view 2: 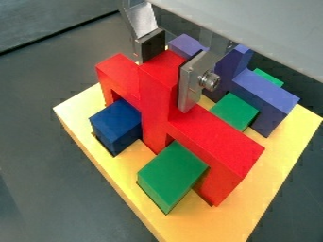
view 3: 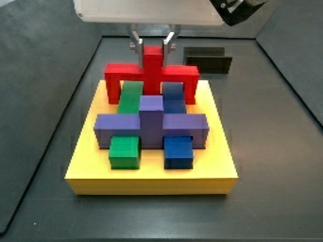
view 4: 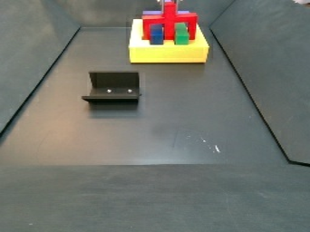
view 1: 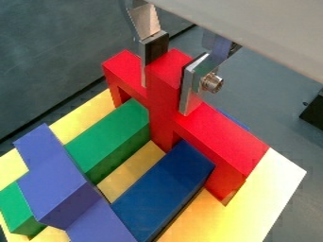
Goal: Pick up the red object. Move up. Move to above the board. Insert the red object.
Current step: Insert the red object.
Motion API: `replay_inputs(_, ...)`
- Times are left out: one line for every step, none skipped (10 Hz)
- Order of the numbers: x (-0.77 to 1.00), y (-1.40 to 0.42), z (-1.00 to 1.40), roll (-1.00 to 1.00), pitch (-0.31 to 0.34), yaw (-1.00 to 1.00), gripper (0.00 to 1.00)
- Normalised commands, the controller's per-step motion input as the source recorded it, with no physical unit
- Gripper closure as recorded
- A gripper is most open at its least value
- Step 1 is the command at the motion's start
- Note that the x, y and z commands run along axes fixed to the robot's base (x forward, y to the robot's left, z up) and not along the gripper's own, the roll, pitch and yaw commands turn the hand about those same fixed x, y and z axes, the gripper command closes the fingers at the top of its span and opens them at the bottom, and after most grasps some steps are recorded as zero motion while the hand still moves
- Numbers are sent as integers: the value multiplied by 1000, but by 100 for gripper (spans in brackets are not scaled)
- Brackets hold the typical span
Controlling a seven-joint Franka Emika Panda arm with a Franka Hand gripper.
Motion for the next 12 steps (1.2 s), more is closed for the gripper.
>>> replay_inputs(0, 0, -391, -109, -86, 0, 100)
replay_inputs(0, 0, -566, -124, -134, 0, 100)
replay_inputs(0, 0, -600, -134, -169, 0, 100)
replay_inputs(0, 0, -586, -151, -180, 0, 100)
replay_inputs(86, -111, -429, -111, -100, 109, 100)
replay_inputs(283, -23, -400, -61, -59, 63, 100)
replay_inputs(300, -23, -311, -44, -30, 166, 100)
replay_inputs(254, -23, -246, -53, -24, 117, 100)
replay_inputs(80, 0, -254, -87, -30, 11, 100)
replay_inputs(-117, 0, -403, -140, -114, 0, 100)
replay_inputs(-277, 0, -457, -221, -201, 0, 100)
replay_inputs(-346, 0, -374, -260, -254, 0, 100)
